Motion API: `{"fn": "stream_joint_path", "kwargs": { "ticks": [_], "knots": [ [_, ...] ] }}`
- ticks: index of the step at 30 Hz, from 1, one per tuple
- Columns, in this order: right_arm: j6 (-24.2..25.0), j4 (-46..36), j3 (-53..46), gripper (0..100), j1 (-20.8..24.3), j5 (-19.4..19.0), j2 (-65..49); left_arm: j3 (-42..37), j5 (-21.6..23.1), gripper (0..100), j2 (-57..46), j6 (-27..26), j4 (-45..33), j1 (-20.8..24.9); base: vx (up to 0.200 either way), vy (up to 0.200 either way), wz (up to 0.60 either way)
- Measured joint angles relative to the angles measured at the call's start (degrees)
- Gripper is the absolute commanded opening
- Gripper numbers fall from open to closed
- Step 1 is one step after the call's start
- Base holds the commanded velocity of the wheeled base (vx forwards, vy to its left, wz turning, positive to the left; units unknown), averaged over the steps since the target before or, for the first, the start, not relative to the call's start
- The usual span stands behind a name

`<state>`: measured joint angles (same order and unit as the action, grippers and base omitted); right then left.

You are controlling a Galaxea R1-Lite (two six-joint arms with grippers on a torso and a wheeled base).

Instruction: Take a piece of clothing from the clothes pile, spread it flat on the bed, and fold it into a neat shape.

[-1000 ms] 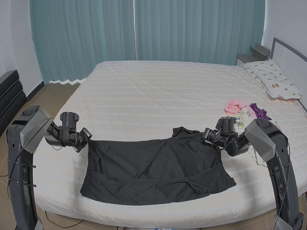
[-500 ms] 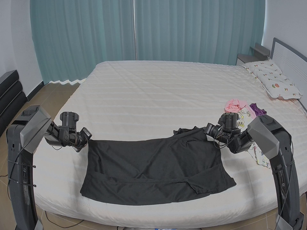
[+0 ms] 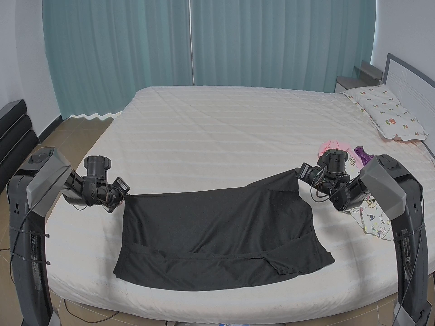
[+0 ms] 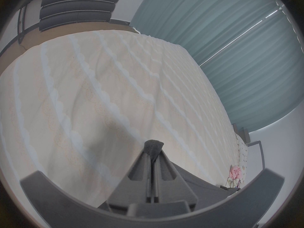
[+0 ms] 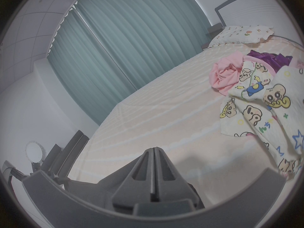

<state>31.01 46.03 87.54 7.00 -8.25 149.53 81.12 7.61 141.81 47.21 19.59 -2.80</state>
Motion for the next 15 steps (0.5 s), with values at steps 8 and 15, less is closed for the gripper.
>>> {"fn": "stream_joint_path", "kwargs": {
  "ticks": [8,15],
  "knots": [
    [0.0,2.0,-0.2,0,0.4,0.2,-1.4,-1.2,-0.1,0,-1.4,0.0,2.8,0.0,0.000,0.000,0.00],
    [0.0,2.4,-0.8,0,-0.3,0.3,-3.4,-2.8,-0.5,0,-2.7,-0.1,4.0,-0.1,0.000,0.000,0.00]
  ]
}}
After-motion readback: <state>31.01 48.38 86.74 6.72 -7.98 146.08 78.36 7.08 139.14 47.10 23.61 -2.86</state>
